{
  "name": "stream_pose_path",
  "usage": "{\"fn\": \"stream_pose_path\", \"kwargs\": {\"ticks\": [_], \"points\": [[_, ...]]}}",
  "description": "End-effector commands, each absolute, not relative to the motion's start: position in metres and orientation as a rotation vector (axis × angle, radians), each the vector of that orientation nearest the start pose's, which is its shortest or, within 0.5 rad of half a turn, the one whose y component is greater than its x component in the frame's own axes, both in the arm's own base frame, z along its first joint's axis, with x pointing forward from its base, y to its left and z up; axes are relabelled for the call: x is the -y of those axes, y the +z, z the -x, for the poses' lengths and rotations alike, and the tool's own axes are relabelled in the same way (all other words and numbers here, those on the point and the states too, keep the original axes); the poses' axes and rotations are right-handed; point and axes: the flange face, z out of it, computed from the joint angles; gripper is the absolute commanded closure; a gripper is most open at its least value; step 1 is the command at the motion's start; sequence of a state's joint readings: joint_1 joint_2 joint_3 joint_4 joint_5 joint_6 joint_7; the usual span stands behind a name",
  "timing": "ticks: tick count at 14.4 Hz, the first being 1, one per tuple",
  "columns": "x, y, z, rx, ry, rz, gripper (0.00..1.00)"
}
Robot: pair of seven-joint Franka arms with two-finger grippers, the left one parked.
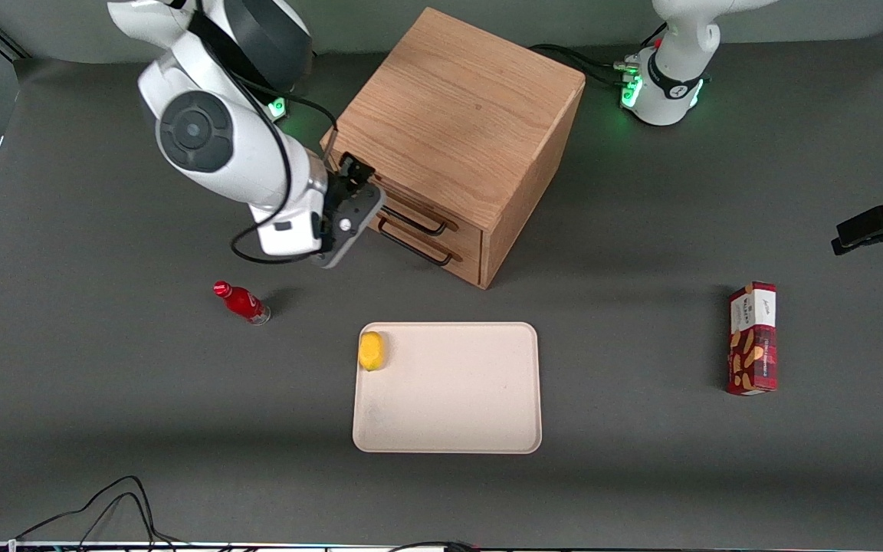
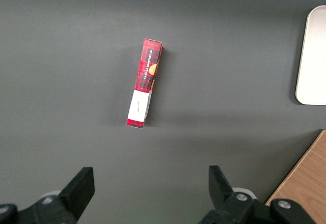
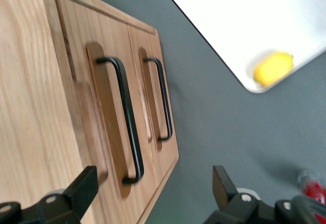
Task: Open upper drawer
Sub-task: 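Lower the open right gripper onto the upper drawer's black handle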
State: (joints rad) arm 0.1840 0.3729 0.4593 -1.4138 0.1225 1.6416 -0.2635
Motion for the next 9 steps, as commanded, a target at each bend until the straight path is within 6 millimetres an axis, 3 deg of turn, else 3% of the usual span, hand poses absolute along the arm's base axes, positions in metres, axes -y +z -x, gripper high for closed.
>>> {"fn": "stream_pose_path", "kwargs": {"ticks": [1, 4, 9], "points": [[-0.376, 0.487, -0.552, 1.283, 0.192, 2.556, 0.0], [-0.383, 0.473, -0.561, 1.374, 0.13, 2.49, 0.0], [-0.397, 0.449, -0.555, 1.407, 0.157, 2.472, 0.0]]}}
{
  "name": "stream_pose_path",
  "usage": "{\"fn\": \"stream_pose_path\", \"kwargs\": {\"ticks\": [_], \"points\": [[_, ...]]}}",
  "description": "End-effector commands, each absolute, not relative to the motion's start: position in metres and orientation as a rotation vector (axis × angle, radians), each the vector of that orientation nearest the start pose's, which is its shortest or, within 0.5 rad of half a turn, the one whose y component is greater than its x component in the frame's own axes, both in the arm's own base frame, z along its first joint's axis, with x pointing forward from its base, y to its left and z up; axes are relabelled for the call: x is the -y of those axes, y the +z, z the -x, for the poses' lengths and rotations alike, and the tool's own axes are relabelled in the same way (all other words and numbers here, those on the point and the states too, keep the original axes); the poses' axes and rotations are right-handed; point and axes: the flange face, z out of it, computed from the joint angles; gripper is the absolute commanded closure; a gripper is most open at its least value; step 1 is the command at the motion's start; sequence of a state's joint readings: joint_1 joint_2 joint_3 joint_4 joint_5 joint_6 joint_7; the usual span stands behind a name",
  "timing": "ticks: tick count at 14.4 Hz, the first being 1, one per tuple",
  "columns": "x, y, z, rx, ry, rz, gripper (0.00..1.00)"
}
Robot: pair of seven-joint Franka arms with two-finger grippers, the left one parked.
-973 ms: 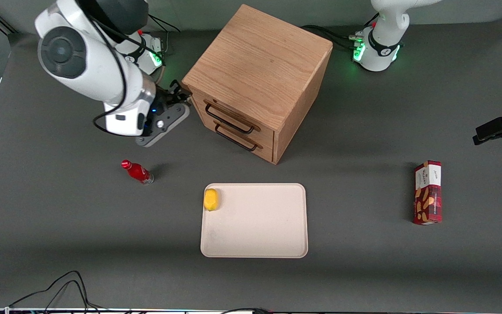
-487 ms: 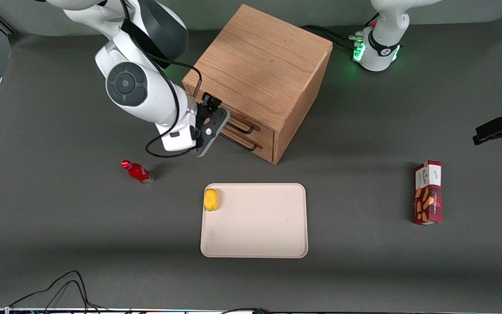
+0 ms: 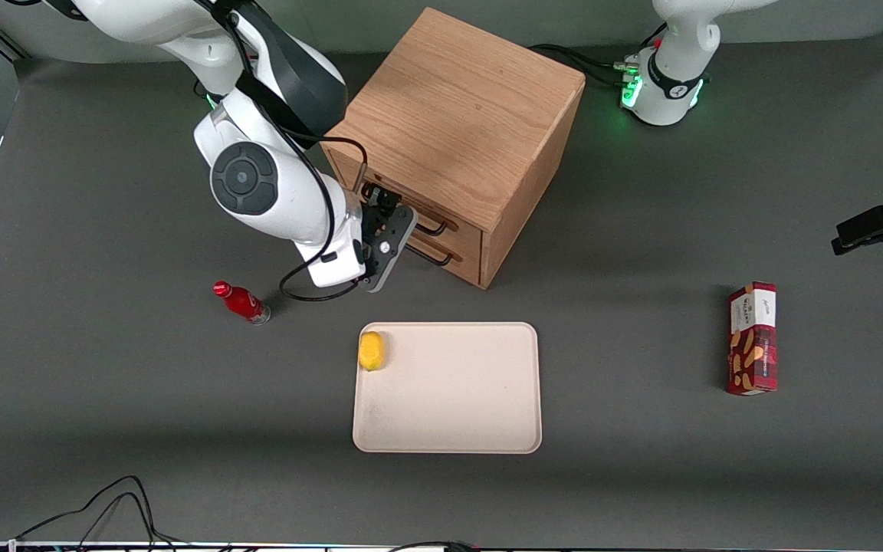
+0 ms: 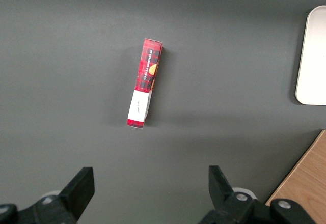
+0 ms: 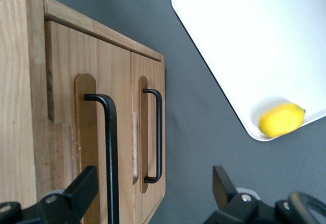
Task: Open upper drawer
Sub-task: 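Lower the open right gripper onto the upper drawer's black handle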
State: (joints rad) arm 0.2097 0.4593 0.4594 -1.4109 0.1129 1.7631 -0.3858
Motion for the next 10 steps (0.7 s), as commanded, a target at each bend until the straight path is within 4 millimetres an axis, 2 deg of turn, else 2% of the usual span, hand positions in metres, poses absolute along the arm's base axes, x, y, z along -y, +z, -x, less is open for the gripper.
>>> {"fn": "stream_pose_path", "kwargs": {"ticks": [1, 5, 10], "points": [[-0.397, 0.445, -0.554, 1.415, 0.166, 2.476, 0.0], [-0.396, 0.422, -0.54, 1.43, 0.207, 2.489, 0.0], [-0.393, 0.414, -0.526, 1.437, 0.232, 2.499, 0.0]]}}
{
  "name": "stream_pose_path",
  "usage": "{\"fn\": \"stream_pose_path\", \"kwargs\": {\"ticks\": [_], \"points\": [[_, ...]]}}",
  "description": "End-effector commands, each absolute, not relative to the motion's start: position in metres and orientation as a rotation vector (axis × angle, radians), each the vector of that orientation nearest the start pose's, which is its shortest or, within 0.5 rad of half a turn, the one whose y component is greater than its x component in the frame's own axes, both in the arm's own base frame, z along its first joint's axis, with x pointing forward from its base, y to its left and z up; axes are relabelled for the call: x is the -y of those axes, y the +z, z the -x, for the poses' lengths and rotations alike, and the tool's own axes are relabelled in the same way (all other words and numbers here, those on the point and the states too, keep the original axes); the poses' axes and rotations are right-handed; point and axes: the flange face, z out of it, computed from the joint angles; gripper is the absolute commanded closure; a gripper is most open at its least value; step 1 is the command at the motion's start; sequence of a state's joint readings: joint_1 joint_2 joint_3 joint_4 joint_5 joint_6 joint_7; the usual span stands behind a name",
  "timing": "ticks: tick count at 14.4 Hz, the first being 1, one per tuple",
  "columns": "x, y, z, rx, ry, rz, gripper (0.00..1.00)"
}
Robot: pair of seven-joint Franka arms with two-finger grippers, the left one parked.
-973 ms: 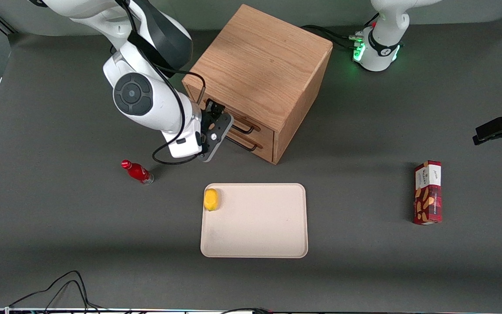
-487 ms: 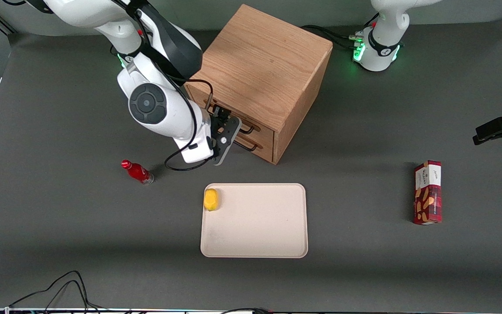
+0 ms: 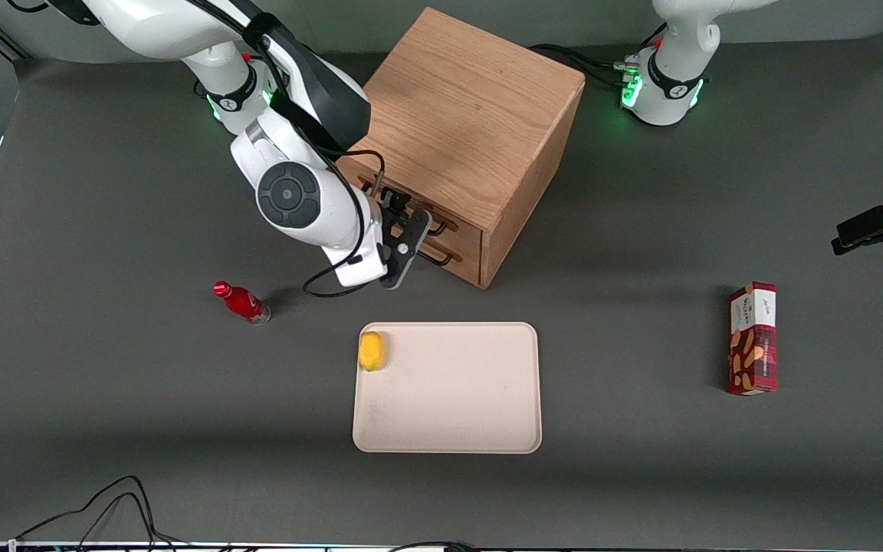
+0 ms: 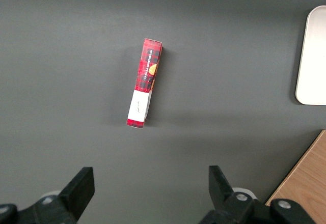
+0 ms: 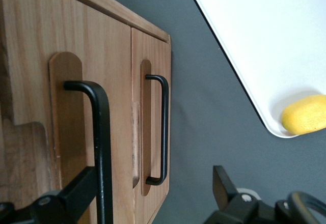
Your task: Open upper drawer
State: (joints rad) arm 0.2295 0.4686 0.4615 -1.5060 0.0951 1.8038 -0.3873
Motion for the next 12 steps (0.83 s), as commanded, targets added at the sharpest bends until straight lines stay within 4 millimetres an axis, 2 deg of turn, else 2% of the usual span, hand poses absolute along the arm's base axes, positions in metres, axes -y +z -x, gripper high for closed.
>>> {"fn": "stream_pose_path", "kwargs": {"ticks": [1, 12], "points": [[-0.3923, 0.4133, -0.5235, 1.438, 0.238, 2.499, 0.0], [-0.3956, 0.4095, -0.5208, 1.435, 0.235, 2.493, 0.0]]}}
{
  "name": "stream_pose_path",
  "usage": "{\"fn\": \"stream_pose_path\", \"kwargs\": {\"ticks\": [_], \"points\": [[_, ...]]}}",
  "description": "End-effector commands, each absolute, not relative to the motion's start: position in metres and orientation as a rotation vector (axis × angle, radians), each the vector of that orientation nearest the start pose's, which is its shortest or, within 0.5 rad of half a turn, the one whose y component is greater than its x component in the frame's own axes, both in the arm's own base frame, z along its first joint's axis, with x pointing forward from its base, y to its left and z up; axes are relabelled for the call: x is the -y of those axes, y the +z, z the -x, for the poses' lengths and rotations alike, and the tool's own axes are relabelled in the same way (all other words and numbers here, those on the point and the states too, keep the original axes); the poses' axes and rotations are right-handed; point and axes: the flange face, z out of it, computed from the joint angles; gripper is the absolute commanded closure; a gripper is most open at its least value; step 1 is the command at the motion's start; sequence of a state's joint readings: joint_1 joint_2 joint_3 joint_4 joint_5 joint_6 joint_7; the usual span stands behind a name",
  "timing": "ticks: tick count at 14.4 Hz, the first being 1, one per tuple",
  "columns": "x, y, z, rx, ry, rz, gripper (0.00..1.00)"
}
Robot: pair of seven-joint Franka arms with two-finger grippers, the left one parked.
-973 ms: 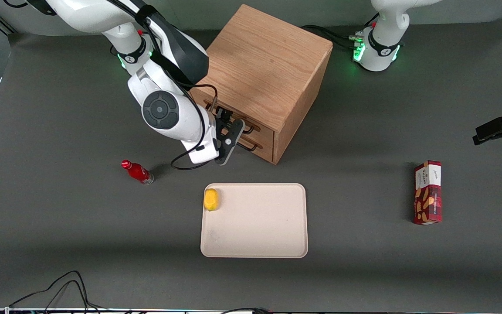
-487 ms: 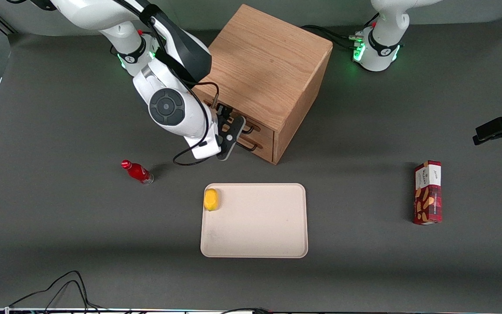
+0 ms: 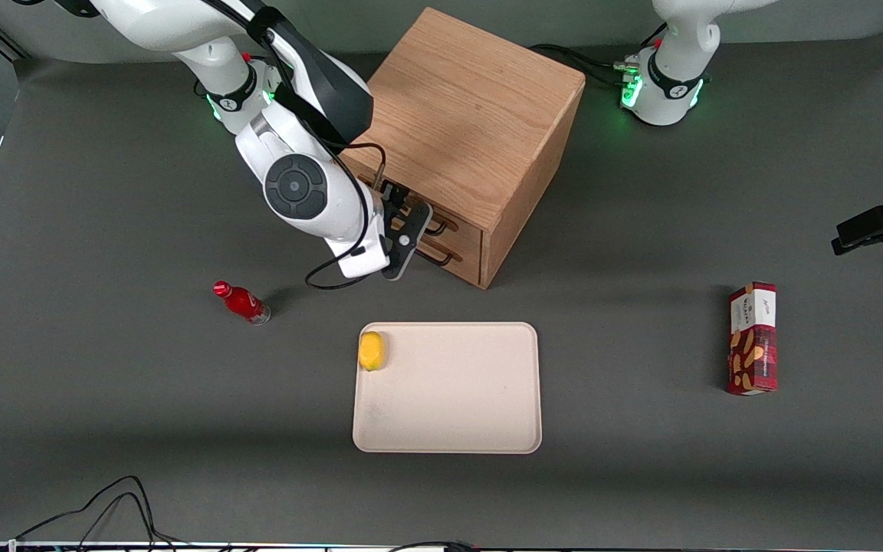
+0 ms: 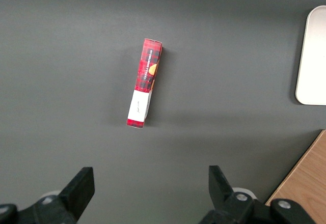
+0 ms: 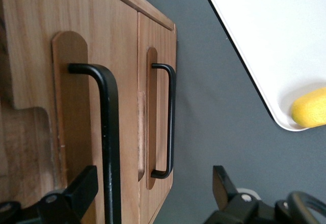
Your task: Open upper drawer
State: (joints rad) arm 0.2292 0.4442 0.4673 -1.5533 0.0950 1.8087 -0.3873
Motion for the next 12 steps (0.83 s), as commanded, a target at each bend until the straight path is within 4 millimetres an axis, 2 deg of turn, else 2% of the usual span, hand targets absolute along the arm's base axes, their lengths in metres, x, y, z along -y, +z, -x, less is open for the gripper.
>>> {"fn": "stream_pose_path", "kwargs": {"ticks": [1, 12], "points": [[-0.397, 0.407, -0.521, 1.432, 0.235, 2.492, 0.0], [-0.397, 0.391, -0.535, 1.41, 0.179, 2.497, 0.0]]}}
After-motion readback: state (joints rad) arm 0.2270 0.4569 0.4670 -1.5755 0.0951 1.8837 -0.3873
